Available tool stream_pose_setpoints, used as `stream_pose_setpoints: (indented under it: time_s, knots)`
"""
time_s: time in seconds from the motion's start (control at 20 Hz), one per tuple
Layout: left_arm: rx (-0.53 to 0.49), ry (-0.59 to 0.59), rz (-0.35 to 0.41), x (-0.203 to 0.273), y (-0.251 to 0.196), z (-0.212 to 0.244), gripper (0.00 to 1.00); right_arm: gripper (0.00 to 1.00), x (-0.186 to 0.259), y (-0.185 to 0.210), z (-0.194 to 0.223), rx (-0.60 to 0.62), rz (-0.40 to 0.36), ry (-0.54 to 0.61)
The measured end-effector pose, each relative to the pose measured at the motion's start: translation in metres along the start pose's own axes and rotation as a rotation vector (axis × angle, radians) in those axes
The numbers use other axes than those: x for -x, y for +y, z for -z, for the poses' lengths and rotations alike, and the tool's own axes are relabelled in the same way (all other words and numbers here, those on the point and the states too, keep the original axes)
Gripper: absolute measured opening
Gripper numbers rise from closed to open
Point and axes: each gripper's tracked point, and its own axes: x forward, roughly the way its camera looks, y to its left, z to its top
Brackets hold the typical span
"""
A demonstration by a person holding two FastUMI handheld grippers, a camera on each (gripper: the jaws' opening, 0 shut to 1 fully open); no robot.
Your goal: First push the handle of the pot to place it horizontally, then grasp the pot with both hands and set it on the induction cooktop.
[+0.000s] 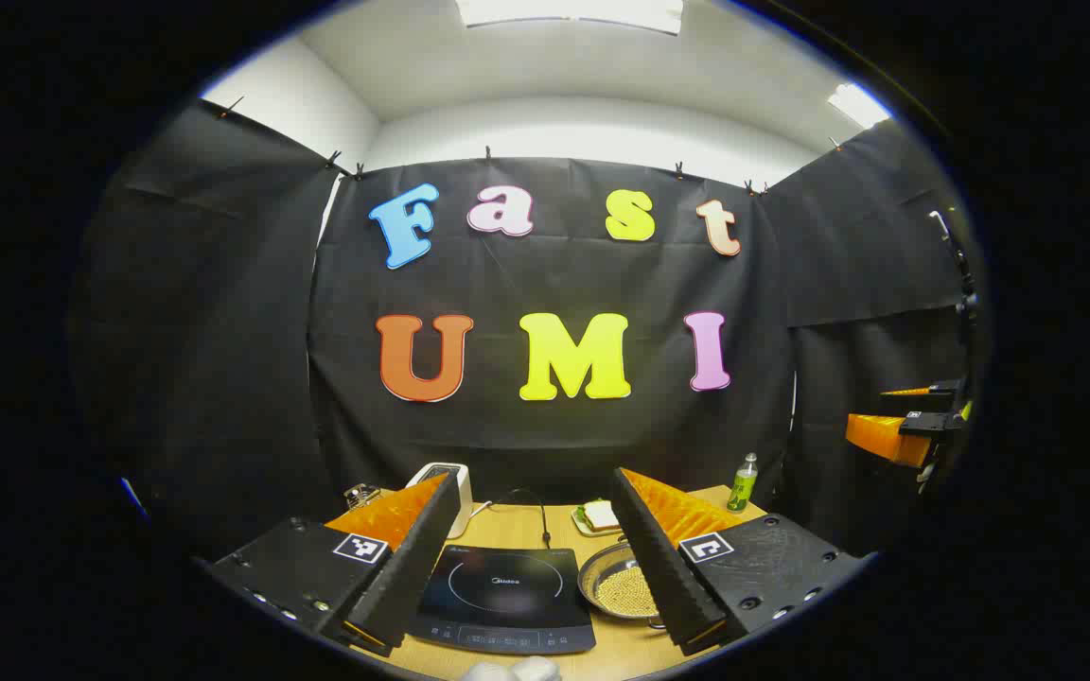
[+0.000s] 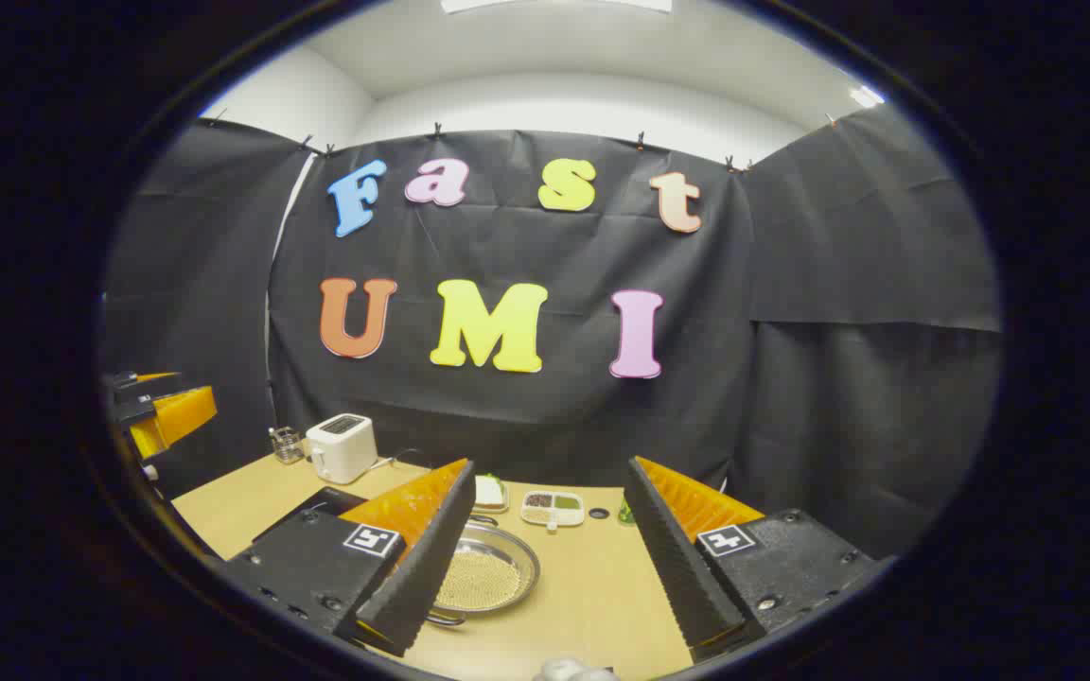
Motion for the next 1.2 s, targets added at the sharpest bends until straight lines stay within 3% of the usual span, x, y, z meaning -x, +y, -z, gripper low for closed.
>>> stream_pose_setpoints:
  time_s: [0.8, 1.2]
  knots:
    - [-0.028, 0.011, -0.008, -0.009, 0.011, 0.005, 0.96, 0.97, -0.005, 0.004, 0.007, -0.014, 0.014, 0.018]
    - [-0.026, 0.02, 0.001, -0.012, 0.018, 0.013, 0.96, 0.97, -0.017, 0.033, 0.021, -0.014, -0.043, 0.08]
